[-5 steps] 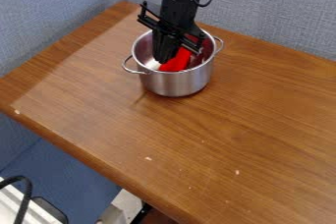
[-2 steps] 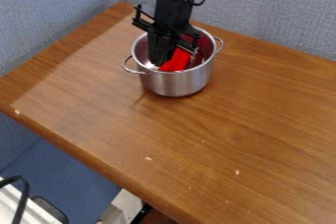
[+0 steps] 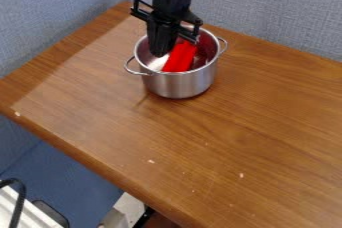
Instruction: Move the red object from the metal pot to the table
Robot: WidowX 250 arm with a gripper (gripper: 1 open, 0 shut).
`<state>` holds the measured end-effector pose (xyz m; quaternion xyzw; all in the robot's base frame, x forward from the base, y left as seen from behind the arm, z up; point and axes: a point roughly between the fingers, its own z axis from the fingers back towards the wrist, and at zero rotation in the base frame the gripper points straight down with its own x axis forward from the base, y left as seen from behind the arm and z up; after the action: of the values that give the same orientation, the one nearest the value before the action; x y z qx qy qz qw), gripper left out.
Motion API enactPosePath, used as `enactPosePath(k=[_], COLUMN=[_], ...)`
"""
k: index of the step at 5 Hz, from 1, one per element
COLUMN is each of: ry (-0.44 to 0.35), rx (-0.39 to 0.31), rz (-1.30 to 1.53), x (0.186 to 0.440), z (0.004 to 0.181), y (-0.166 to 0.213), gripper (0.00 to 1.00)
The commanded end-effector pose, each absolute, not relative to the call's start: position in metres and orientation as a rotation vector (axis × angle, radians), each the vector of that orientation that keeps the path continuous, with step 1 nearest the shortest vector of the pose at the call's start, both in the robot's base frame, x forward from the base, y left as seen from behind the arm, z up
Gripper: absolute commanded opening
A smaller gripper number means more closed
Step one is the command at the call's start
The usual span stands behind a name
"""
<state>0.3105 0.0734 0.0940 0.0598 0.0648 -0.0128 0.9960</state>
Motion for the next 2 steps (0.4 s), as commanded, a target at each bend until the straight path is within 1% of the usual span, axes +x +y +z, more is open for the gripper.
enactPosePath(k=[1, 2], ry=[0.008, -0.013], rx=[0.133, 0.121], rz=[0.009, 0.025], x=[0.316, 0.315], z=[0.135, 0.148], y=[0.082, 0.083], gripper=[0.00, 0.00])
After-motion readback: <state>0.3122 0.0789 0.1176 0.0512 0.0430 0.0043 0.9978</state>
